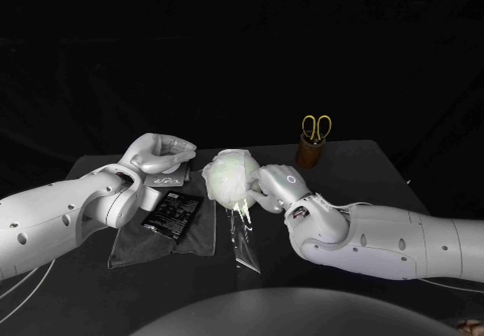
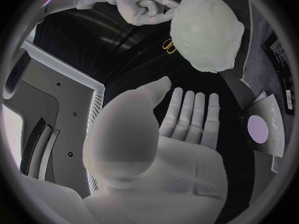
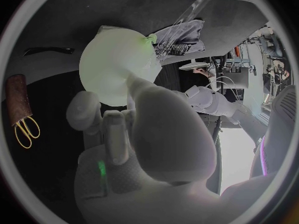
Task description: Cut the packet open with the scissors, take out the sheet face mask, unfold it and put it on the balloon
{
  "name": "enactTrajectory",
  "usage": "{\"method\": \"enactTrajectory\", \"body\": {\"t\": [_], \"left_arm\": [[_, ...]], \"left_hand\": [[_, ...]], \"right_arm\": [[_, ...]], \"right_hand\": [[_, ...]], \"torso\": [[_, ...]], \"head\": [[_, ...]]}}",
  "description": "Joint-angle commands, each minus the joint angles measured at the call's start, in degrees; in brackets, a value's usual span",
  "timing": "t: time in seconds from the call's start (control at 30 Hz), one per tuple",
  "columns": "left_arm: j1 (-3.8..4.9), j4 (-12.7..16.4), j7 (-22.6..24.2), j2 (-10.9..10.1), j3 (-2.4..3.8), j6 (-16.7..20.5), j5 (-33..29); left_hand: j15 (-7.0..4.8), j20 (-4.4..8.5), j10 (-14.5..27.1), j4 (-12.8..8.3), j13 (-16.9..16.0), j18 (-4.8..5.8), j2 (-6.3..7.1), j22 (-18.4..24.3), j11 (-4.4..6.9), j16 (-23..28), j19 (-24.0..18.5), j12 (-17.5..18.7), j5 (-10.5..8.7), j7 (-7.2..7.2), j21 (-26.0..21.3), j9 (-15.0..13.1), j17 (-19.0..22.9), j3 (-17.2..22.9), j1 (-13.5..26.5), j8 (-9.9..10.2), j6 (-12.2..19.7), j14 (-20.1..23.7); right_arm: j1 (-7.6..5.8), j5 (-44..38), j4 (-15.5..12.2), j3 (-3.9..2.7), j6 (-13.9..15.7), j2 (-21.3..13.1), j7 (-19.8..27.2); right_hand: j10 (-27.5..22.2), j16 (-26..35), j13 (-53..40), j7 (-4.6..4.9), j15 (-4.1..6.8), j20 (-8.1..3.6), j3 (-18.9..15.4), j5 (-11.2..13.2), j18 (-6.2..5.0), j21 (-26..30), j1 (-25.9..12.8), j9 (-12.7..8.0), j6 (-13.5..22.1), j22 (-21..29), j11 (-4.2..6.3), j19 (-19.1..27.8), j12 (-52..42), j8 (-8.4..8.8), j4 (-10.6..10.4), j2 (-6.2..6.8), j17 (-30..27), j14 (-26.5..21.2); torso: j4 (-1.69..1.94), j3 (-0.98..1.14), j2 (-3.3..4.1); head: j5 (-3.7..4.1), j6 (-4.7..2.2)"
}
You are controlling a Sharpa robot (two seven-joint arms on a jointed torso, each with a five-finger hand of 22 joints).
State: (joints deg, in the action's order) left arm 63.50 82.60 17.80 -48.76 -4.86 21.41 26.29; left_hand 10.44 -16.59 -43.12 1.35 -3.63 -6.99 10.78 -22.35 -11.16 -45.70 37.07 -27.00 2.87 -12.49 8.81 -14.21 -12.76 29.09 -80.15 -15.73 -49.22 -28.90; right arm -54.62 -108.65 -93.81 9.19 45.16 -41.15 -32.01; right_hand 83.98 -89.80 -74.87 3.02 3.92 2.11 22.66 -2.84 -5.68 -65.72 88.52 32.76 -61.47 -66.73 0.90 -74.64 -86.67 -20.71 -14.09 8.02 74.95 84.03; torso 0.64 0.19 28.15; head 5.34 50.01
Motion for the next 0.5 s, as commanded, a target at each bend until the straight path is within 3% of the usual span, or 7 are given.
{"method": "enactTrajectory", "body": {"t": [0.03, 0.2, 0.5], "left_arm": [[0.03, 0.2, 0.3, 0.1, 0.06, -0.7, -0.4], [0.03, 0.3, 0.4, 0.1, 0.06, -0.7, -0.5], [0.03, 0.3, 0.7, 0.1, 0.03, -1.4, -0.6]], "left_hand": [[-0.09, 0.03, -0.3, 0.3, 0.0, 0.88, -0.09, 0.1, -0.12, 0.0, 0.4, 0.2, -0.14, -0.49, -0.3, 0.1, 0.1, 0.0, -0.5, -0.1, -0.3, -0.3], [-0.08, 0.03, -0.4, 0.3, 0.0, 0.89, -0.17, 0.2, -0.13, 0.0, 0.5, 0.3, -0.14, -0.52, -0.4, 0.1, 0.1, 0.1, -0.6, 0.0, -0.3, -0.3], [-0.12, 0.02, -0.7, 0.3, 0.0, 0.92, -0.29, 0.5, -0.11, -0.1, 0.6, 0.5, -0.14, -0.45, -0.8, 0.2, 0.2, 0.3, -0.8, -0.1, -0.4, -0.7]], "right_arm": [[0.02, -1.4, -0.3, -0.03, 1.7, 0.0, 0.6], [0.03, -1.2, -0.8, -0.03, 3.4, -0.4, 2.0], [-0.03, 3.9, -4.3, -0.03, 6.6, -3.5, 5.9]], "right_hand": [[5.3, -0.2, -13.8, -0.01, 0.46, 0.01, 1.7, 0.0, -0.08, -0.9, -0.7, 0.1, -0.6, -1.0, 0.39, -0.8, -1.1, 0.25, 0.2, 1.28, 15.0, 6.0], [6.0, -0.2, -15.1, -0.18, 0.56, -0.09, 6.4, 0.0, 0.39, -3.0, -1.8, 0.7, -2.1, -3.3, 0.51, -2.1, -3.3, -0.22, 1.5, 2.29, 15.0, 6.0], [6.0, -0.2, -15.1, -0.33, 0.65, -0.19, 10.1, 0.0, 0.45, -3.5, -3.9, 1.4, -2.5, -3.9, 0.60, -2.3, -3.3, -0.38, 3.1, 2.85, 15.0, 6.0]], "torso": [[0.01, -0.02, 0.02], [0.03, 0.00, 0.01], [-0.05, 0.02, -0.06]], "head": [[-0.01, -0.01], [0.03, -0.01], [-0.30, -0.01]]}}
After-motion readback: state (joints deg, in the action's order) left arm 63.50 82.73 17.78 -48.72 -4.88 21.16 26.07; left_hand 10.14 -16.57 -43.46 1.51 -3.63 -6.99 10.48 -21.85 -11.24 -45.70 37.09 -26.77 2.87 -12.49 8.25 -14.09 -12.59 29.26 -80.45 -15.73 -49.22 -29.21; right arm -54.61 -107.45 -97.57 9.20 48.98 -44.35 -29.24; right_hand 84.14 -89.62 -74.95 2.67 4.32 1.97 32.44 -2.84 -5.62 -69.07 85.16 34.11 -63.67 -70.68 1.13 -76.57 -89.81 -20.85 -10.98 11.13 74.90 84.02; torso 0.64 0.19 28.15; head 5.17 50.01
